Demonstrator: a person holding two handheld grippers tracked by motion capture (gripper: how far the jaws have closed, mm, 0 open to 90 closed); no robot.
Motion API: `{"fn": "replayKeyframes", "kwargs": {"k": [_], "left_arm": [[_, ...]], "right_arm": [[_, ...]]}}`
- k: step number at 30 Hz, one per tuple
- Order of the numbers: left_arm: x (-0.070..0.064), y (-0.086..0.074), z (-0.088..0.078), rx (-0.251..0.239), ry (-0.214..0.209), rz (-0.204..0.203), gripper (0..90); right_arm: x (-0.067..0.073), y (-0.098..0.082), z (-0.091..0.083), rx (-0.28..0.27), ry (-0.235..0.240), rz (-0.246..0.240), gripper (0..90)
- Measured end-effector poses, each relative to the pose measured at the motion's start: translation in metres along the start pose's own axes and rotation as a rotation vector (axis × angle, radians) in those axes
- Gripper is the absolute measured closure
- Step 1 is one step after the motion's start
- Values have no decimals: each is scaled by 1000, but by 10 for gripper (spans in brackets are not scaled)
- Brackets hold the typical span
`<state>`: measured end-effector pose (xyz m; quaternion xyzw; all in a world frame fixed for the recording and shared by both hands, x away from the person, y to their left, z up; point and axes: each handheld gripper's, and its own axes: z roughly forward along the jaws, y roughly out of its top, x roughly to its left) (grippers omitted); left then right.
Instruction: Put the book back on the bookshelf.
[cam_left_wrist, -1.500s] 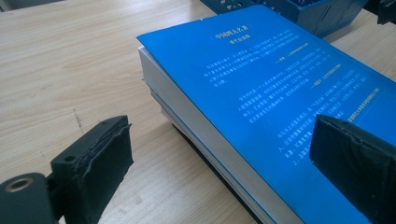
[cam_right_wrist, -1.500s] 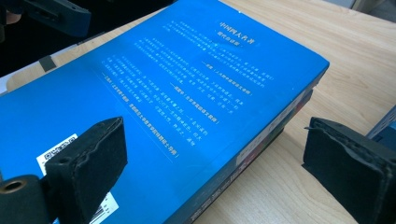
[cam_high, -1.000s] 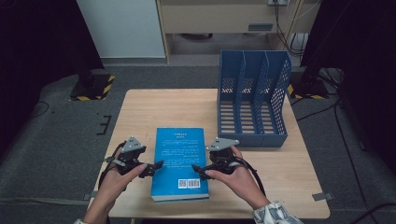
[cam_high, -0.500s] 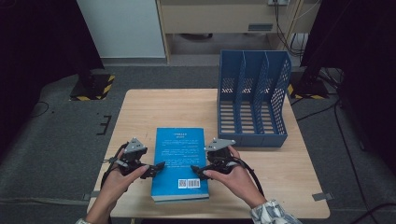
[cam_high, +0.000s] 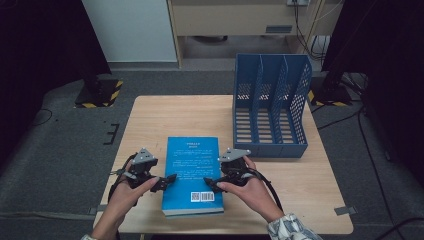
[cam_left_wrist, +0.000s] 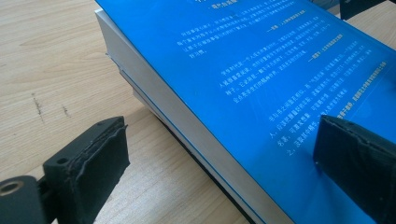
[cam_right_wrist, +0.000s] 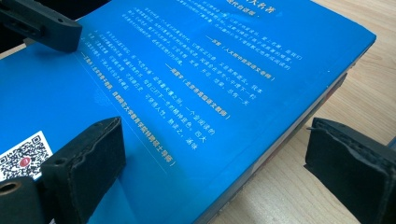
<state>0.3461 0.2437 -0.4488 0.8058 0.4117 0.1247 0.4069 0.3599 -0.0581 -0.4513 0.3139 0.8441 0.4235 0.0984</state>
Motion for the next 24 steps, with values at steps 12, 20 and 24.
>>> {"fn": "replayKeyframes", "kwargs": {"k": [12, 20, 24], "left_arm": [[3, -7, 1, -5, -56, -54, 14], [5, -10, 6, -8, -121, -85, 6], [7, -11, 8, -3, -150, -102, 5]], "right_arm": [[0, -1, 3, -7, 26, 22, 47], [-2, -3, 6, -15, 54, 58, 42], [-2, -3, 7, -13, 57, 61, 42]]}}
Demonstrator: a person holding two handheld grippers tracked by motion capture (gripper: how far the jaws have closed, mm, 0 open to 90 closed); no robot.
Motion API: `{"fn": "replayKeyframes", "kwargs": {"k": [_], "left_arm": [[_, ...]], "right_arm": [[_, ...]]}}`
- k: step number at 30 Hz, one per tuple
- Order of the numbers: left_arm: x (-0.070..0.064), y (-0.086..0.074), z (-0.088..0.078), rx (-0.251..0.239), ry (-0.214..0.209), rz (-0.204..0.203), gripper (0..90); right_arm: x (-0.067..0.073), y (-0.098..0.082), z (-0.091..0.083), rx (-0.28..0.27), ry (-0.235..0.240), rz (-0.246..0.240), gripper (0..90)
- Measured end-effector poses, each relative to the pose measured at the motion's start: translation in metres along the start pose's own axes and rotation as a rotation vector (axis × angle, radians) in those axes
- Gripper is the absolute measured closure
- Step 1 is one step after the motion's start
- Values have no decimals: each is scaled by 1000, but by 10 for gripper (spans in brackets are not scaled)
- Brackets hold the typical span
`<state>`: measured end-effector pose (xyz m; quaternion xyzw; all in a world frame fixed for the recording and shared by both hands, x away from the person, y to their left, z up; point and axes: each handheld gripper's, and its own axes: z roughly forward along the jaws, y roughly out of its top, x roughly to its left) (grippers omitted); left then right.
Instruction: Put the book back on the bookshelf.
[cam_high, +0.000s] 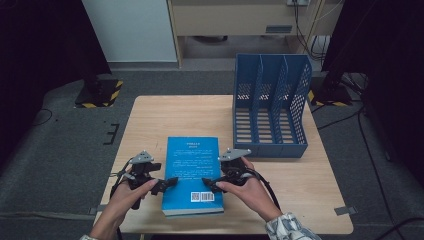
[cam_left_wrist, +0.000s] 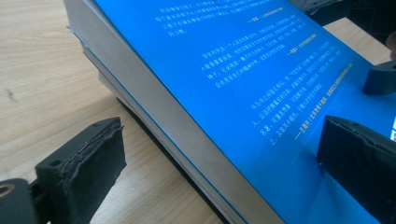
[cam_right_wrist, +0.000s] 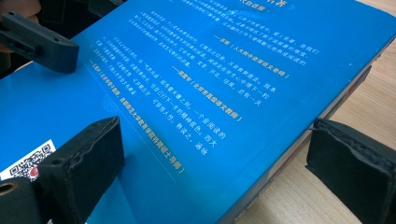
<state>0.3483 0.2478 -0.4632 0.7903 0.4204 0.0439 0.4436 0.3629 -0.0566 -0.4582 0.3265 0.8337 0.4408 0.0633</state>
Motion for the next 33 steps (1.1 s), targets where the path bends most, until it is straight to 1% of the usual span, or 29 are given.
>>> {"fn": "replayKeyframes", "kwargs": {"k": [2, 5, 7, 8, 10, 12, 14, 15, 16, 17, 19, 24, 29, 33], "left_arm": [[1, 0, 1, 4, -19, -10, 5], [1, -1, 3, 17, -48, -15, 5], [1, -1, 4, 20, -65, -13, 5], [1, -1, 4, 19, -66, -8, 5], [0, -1, 4, 8, -61, 2, 13], [-1, -1, 2, 2, -65, 9, 50], [-3, -1, 1, -11, -51, 15, 64], [-3, -1, 1, -19, -57, 17, 86], [-4, 0, 1, -15, -49, 14, 124], [-5, 2, 1, -9, -41, 14, 124], [-6, 5, 2, 7, -32, 27, 123], [-8, 11, 4, 28, -24, 56, 126], [-8, 14, 10, 17, -26, 51, 128], [-8, 17, 12, 27, -29, 57, 129]], "right_arm": [[0, 0, 1, 0, 3, 3, 39], [-1, 0, 1, 1, 5, 5, 36], [-1, 0, 1, 2, 6, 7, 33], [-1, 0, 1, 2, 6, 6, 33], [-1, 0, 1, 1, 7, 8, 33], [-2, 0, 1, 1, 10, 11, 33], [-2, 0, 1, 0, 10, 11, 33], [-2, 0, 1, 1, 11, 11, 33], [-2, 0, 1, 0, 10, 11, 32], [-2, 0, 2, 0, 9, 10, 30], [-2, 0, 2, 1, 10, 14, 30], [-3, -1, 1, -6, 5, 11, 29], [-6, -3, -2, -6, -4, 16, 25], [-8, -4, -3, -8, -6, 23, 25]]}}
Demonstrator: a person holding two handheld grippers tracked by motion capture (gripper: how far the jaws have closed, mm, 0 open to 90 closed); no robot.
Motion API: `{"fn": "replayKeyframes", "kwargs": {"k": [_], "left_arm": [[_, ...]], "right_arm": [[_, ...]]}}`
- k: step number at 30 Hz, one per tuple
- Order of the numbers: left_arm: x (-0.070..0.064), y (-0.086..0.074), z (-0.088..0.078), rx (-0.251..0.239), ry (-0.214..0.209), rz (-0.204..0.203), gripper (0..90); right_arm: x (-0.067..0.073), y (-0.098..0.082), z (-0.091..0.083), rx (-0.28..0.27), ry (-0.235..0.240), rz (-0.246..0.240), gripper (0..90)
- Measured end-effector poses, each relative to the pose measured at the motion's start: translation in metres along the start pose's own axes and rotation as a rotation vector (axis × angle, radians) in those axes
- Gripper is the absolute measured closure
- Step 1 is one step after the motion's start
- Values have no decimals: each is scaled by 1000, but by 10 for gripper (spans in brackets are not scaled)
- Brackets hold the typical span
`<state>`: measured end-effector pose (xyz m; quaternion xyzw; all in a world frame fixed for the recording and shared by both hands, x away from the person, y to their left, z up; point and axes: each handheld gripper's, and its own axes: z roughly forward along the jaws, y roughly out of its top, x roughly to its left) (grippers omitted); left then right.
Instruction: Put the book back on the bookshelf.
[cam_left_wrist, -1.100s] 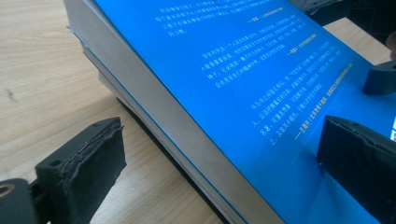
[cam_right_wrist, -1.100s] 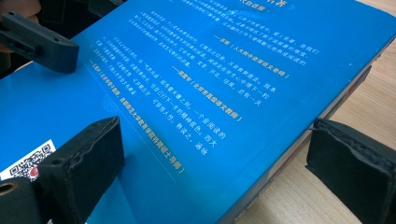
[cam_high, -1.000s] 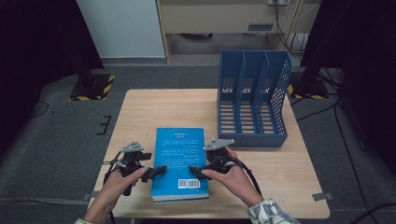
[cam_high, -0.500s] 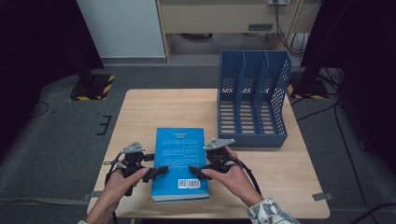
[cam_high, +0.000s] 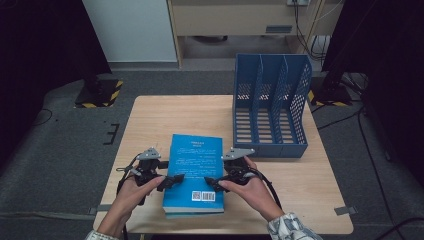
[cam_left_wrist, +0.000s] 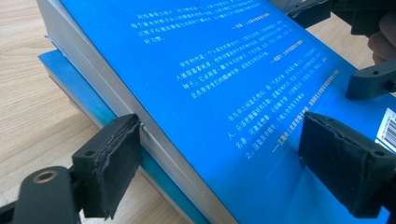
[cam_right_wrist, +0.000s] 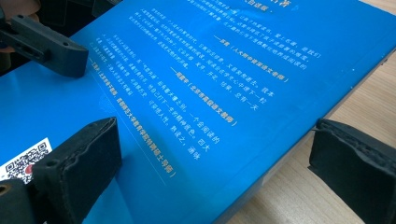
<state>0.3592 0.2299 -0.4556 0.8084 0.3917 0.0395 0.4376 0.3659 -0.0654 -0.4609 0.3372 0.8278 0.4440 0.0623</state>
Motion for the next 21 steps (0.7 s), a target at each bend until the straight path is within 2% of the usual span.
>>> {"fn": "replayKeyframes", "kwargs": {"k": [3, 5, 8, 10, 16, 21], "left_arm": [[1, 3, 2, 11, -7, 11, 129], [2, 4, 4, 11, -19, 11, 129], [3, 4, 4, 8, -26, 11, 128], [4, 3, 4, 6, -29, 11, 128], [5, 4, 5, 13, -35, 11, 122], [5, 4, 5, 12, -36, 14, 121]], "right_arm": [[-2, -1, 0, 5, 7, 17, 13], [-6, -2, 0, 14, 25, 55, 5], [-13, -7, 3, 1, 70, 117, 2], [-16, -9, 4, -3, 88, 140, 1], [-22, -8, 6, -1, 107, 159, 0], [-28, -9, 10, -1, 130, 197, 0]]}}
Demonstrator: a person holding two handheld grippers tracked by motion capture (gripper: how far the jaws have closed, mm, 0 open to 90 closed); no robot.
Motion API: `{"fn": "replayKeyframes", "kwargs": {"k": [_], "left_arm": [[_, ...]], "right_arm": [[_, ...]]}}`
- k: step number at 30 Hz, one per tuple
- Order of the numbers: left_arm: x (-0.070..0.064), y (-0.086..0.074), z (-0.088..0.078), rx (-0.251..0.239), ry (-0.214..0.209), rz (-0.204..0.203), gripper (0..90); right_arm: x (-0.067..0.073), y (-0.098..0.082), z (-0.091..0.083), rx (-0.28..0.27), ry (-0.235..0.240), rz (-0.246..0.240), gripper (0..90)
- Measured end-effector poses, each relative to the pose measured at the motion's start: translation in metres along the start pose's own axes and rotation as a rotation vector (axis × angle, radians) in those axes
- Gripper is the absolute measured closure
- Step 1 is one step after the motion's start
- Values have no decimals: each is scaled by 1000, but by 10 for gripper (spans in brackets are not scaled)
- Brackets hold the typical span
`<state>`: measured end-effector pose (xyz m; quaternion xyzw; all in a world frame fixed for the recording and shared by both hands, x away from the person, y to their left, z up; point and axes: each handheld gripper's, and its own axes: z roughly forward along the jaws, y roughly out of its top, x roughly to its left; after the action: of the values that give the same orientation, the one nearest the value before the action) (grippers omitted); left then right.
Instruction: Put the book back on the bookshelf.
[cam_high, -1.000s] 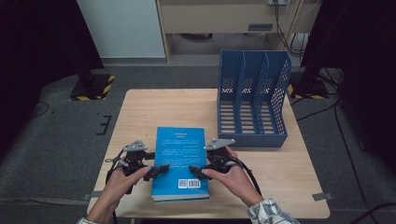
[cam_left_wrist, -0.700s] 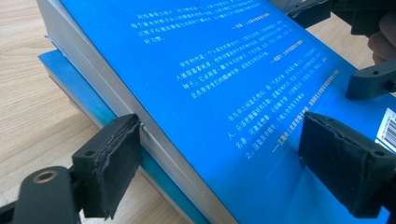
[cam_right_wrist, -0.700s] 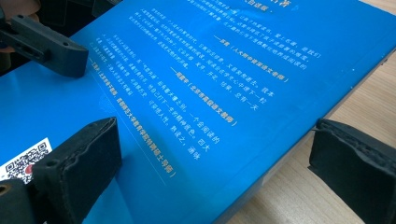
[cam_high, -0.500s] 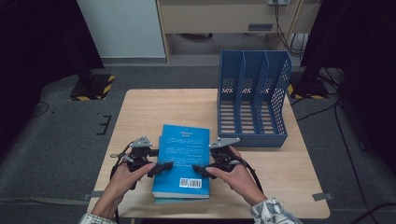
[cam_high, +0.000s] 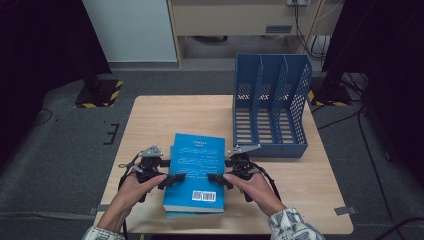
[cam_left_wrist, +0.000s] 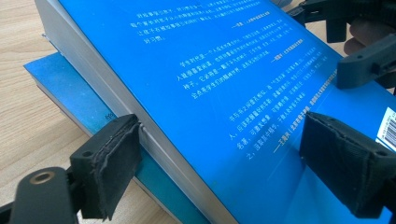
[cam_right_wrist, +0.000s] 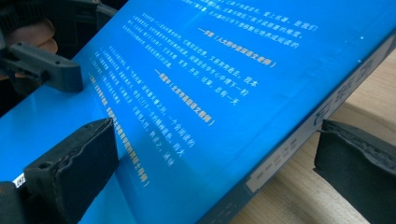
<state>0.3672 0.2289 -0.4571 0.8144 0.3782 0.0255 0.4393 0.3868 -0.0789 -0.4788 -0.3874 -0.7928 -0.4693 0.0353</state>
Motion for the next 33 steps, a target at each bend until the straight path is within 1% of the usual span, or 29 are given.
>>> {"fn": "replayKeyframes", "kwargs": {"k": [2, 4, 8, 10, 12, 13, 15, 17, 21, 23, 24, 27, 29, 31, 33], "left_arm": [[0, 0, 0, 1, -1, -1, 120], [0, 1, 0, 4, -1, 0, 119], [1, 1, 1, 0, 5, -6, 117], [1, 2, 2, -3, 6, -3, 117], [1, 2, 3, -5, 7, -6, 117], [1, 2, 3, -4, 7, -5, 117], [1, 2, 3, -4, 7, -3, 118], [2, 3, 2, 0, 2, -3, 123], [2, 3, 1, 2, 3, 3, 128], [3, 3, 0, -5, 8, -3, 136], [3, 2, -1, -8, 8, -8, 157], [4, 2, -2, -11, 9, -9, 183], [4, 3, -4, -7, 14, -1, 196], [5, 4, -5, -3, 14, -4, 220], [6, 5, -6, -3, 17, -4, 237]], "right_arm": [[-2, 1, 1, 3, 10, 17, 0], [-4, 1, 1, 8, 17, 18, 0], [-7, 2, 3, 15, 31, 42, 0], [-9, 2, 4, 18, 47, 55, 2], [-9, 2, 9, 21, 71, 83, 0], [-9, 4, 12, 33, 75, 100, 0], [-9, 7, 12, 51, 69, 101, 0], [-8, 8, 12, 57, 66, 97, 1], [-5, 12, 10, 76, 41, 76, 3], [-4, 12, 9, 71, 30, 68, 3], [-3, 13, 9, 71, 27, 62, 5], [-1, 14, 8, 77, 16, 51, 7], [1, 16, 7, 77, 3, 32, 11], [4, 18, 6, 65, -12, 7, 24], [6, 21, 6, 61, -27, -6, 34]]}}
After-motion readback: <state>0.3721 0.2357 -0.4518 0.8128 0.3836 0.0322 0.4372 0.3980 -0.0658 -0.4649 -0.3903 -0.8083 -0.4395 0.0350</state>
